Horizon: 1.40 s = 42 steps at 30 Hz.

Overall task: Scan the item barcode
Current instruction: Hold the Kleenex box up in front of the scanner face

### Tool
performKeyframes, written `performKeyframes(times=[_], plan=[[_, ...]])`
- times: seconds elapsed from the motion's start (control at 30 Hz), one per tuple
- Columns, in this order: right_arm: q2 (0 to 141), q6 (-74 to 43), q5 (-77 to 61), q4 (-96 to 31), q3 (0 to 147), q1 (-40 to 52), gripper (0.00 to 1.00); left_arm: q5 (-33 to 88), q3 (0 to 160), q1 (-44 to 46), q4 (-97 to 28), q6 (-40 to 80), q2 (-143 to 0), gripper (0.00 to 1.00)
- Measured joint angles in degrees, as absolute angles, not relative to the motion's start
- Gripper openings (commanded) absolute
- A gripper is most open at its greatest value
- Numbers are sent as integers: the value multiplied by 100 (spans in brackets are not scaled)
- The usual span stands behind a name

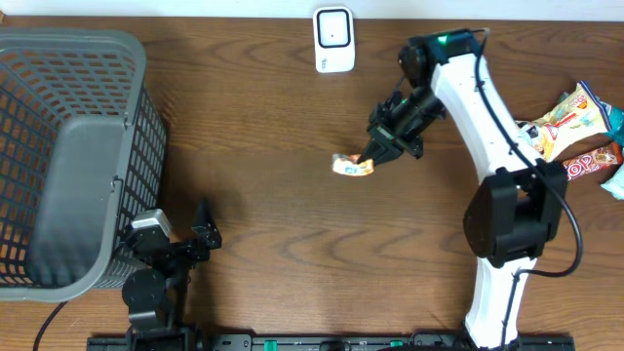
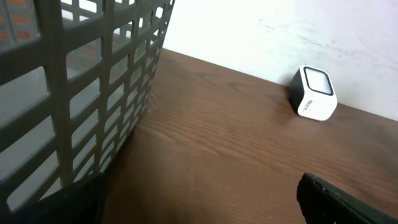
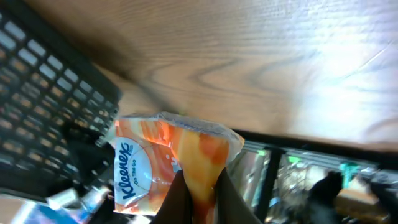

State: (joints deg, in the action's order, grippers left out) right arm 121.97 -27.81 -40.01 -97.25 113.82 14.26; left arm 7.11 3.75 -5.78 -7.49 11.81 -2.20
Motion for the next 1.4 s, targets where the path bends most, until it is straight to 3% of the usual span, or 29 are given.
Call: performKeyframes(times=[0.4,0.67,1.0,1.2,1.4], plan=[[10551,-495,-3876,-9664,11373,1372,1,714,375,-578,-749,1181,-220,98],[8674,-617,-2176,-7817,11063,1597,1,711,375,-578,-749,1179,-220,98],[7511,-2296,266,-3094,7808,1964,1,711,375,-578,-749,1181,-220,98],[8237,-2637,845,198,6130,1964,1,711,375,-578,-749,1181,-220,98],[9424,-2088,770,3712,5616,1964,1,711,373,-578,-749,1181,-220,98]])
